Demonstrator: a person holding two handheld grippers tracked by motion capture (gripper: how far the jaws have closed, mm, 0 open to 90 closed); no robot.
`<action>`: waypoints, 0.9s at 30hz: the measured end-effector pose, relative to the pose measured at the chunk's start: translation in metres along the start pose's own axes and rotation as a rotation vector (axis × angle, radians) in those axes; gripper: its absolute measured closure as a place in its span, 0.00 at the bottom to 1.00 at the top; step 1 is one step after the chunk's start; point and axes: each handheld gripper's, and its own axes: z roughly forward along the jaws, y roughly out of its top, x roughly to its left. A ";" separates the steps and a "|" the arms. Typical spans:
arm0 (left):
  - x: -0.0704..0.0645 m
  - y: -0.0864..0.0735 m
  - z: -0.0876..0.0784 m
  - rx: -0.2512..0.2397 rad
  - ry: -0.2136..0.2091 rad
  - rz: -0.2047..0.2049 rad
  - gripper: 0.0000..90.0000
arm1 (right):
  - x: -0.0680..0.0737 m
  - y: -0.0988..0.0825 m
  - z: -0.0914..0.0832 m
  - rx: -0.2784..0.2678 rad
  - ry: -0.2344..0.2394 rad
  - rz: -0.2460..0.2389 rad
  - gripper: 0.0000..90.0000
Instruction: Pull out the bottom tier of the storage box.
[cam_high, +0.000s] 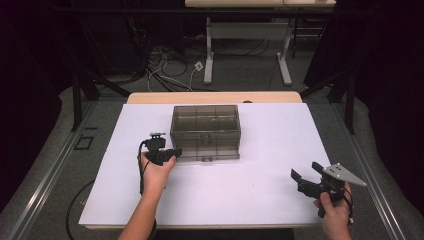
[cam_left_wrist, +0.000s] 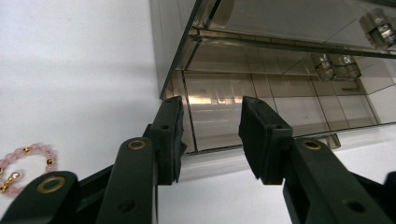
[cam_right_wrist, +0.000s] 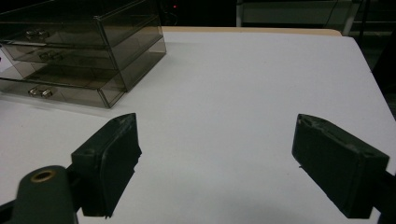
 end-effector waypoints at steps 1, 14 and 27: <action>0.000 0.000 0.001 0.002 -0.001 0.002 0.67 | 0.000 0.000 0.000 0.000 0.000 0.000 0.16; 0.001 0.002 0.006 0.034 0.034 0.012 0.74 | 0.000 0.000 0.000 0.002 0.000 -0.001 0.16; -0.002 0.003 0.010 0.043 0.057 -0.011 0.79 | 0.000 0.000 0.000 0.001 0.002 -0.001 0.16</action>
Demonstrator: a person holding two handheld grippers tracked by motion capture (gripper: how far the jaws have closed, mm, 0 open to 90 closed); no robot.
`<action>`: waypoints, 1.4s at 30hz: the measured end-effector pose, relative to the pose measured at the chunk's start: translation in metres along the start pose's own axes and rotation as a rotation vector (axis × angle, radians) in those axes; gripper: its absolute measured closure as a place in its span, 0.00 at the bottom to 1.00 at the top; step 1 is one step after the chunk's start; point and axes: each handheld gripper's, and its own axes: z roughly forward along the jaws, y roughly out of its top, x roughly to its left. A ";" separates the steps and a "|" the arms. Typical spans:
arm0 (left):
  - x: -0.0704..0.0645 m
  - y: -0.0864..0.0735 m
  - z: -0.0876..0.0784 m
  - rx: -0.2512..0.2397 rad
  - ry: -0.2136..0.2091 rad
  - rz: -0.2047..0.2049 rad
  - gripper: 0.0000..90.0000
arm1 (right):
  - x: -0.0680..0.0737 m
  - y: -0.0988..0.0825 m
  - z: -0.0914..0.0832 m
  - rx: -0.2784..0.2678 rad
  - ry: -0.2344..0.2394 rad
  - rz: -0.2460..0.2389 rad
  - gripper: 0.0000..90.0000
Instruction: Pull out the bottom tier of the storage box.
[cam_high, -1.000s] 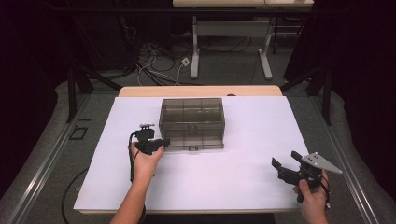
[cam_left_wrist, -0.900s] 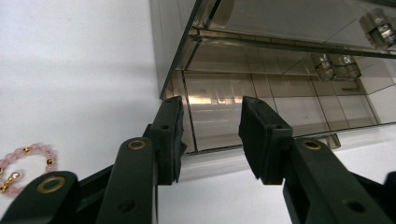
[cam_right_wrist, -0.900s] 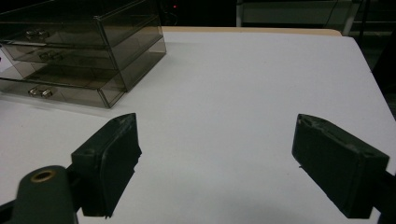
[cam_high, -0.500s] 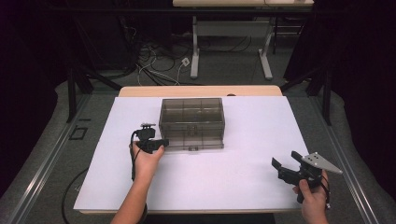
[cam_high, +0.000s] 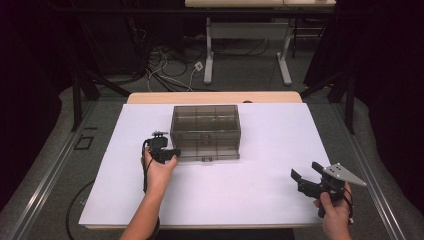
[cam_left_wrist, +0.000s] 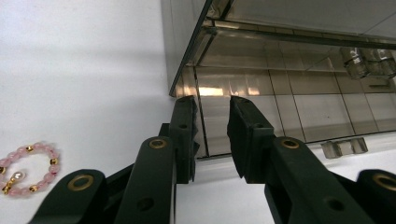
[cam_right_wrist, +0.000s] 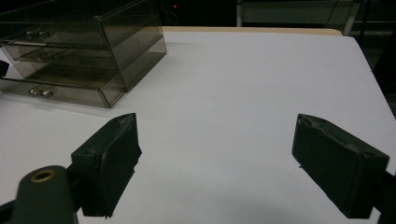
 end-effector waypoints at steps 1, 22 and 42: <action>0.000 0.000 0.000 0.007 0.001 0.003 0.80 | 0.000 0.000 0.000 -0.001 0.002 0.003 0.16; 0.000 0.001 0.009 0.026 0.046 0.001 0.90 | 0.000 0.000 0.001 -0.001 -0.004 -0.005 0.16; -0.003 0.001 0.013 0.032 0.074 0.001 0.93 | -0.001 0.000 0.000 0.008 0.001 -0.006 0.16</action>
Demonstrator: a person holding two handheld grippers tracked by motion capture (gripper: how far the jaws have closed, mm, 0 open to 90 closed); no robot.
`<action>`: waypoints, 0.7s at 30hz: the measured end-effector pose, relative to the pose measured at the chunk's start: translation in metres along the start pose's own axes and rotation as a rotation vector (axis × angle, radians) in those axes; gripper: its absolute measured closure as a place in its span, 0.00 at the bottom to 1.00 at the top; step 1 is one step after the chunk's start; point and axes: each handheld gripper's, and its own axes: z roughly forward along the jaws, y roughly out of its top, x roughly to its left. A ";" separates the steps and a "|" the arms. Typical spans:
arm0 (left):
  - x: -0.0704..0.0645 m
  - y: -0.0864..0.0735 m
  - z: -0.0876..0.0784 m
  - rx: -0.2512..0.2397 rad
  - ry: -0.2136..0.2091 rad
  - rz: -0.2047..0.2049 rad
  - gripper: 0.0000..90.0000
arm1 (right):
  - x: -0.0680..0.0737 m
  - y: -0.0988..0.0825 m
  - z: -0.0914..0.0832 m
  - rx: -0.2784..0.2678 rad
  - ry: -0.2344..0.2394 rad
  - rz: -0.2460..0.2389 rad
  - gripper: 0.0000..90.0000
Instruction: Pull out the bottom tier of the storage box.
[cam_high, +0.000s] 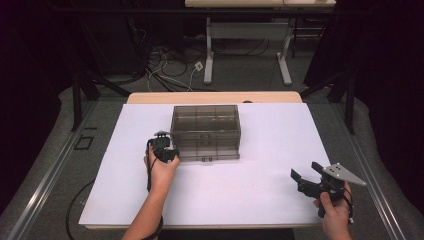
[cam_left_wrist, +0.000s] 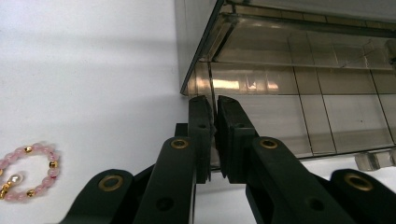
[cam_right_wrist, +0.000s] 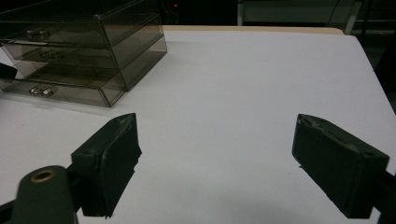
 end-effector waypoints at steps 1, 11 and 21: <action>-0.001 0.000 0.000 -0.001 0.002 -0.002 0.94 | 0.000 0.000 0.000 0.002 0.001 0.000 0.16; -0.002 0.000 0.000 -0.009 0.020 -0.011 0.94 | 0.000 0.000 0.000 0.000 0.000 0.004 0.16; -0.004 -0.002 -0.002 -0.011 0.025 -0.024 0.95 | 0.001 0.000 0.001 -0.011 0.003 0.010 0.16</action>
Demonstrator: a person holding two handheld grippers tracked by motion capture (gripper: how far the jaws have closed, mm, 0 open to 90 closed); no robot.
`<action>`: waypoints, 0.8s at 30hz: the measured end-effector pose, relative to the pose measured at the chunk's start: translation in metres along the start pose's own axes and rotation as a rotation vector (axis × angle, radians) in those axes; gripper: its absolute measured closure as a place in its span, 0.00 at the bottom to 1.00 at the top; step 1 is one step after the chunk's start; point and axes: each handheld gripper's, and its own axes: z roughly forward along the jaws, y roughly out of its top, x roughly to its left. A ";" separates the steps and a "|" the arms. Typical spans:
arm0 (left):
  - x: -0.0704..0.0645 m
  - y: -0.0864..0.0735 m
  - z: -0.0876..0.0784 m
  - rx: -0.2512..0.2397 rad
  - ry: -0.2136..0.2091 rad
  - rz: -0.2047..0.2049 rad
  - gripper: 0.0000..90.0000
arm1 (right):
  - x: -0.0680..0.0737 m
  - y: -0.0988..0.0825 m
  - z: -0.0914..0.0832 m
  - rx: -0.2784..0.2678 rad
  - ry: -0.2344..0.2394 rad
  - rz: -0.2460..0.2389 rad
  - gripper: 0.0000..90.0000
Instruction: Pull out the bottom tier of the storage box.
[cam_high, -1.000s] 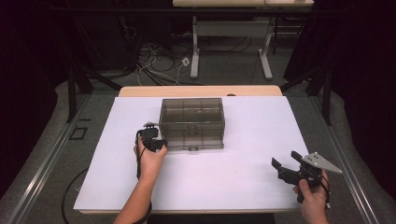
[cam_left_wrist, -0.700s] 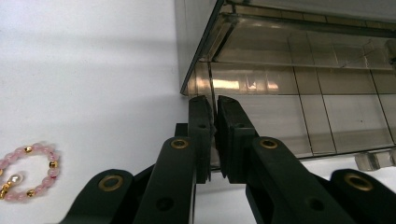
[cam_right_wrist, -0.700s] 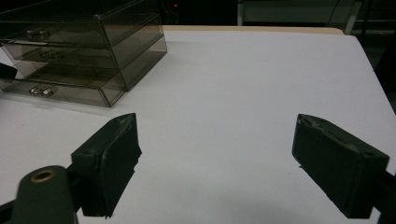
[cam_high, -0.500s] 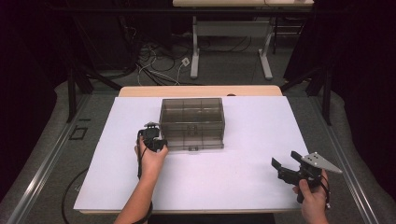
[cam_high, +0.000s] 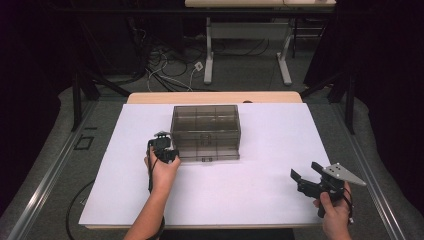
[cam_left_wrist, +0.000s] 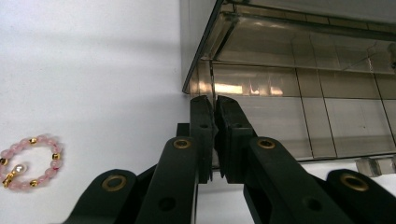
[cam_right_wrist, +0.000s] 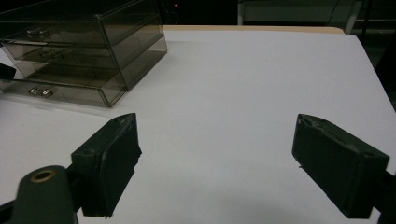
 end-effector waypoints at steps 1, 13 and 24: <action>0.000 0.000 0.000 0.001 0.001 0.000 0.95 | 0.000 0.000 0.000 0.002 -0.001 -0.002 0.16; -0.002 -0.004 -0.004 0.000 0.004 0.000 0.95 | -0.001 0.000 -0.001 0.013 0.001 -0.007 0.16; 0.000 -0.010 -0.009 0.000 0.000 0.003 0.95 | 0.000 0.000 -0.001 0.010 0.003 -0.003 0.16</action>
